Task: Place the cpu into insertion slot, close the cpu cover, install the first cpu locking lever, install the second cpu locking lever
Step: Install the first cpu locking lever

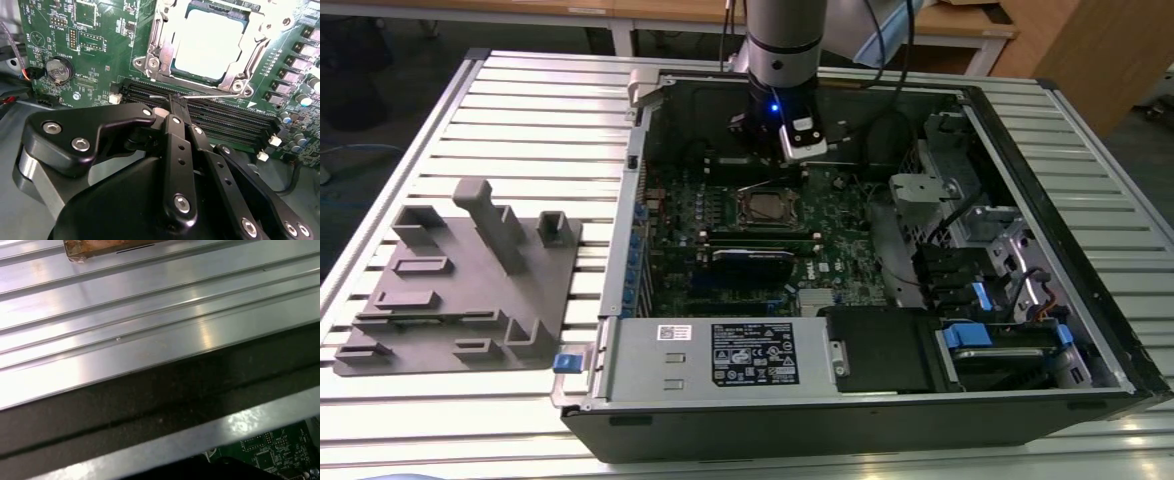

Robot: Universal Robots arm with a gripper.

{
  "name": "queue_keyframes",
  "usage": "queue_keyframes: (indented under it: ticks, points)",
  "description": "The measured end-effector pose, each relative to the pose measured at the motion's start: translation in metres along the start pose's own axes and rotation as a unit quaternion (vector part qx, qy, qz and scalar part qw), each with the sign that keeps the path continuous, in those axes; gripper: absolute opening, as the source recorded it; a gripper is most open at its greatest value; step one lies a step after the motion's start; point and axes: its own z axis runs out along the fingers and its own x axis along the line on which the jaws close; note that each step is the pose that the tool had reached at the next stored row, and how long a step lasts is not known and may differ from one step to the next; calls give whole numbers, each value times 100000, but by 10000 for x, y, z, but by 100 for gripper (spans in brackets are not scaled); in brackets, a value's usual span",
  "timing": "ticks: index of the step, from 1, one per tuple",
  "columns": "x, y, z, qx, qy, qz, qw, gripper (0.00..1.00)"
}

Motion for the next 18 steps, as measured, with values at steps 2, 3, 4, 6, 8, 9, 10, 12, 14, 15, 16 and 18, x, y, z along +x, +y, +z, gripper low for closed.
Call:
queue_keyframes:
  ticks: [2,3,4,6,8,9,10,12,14,15,16,18]
  points:
    - [8,-2,-1,-170,39,94,100000,11]
    - [11,-3,0,-244,51,173,100000,11]
    - [14,-4,2,-342,22,694,99997,11]
    - [15,-6,12,-361,-103,932,99995,11]
    - [16,-7,24,-417,-313,994,99994,11]
    - [17,-9,32,-450,-435,1014,99993,11]
    - [17,-10,40,-487,-554,1031,99992,11]
    - [18,-12,51,-543,-761,1057,99990,11]
    - [18,-13,56,-557,-851,1073,99989,11]
    - [18,-13,57,-562,-870,1082,99989,11]
    - [18,-13,60,-584,-901,1089,99988,11]
    - [20,-14,63,-599,-953,1104,99988,11]
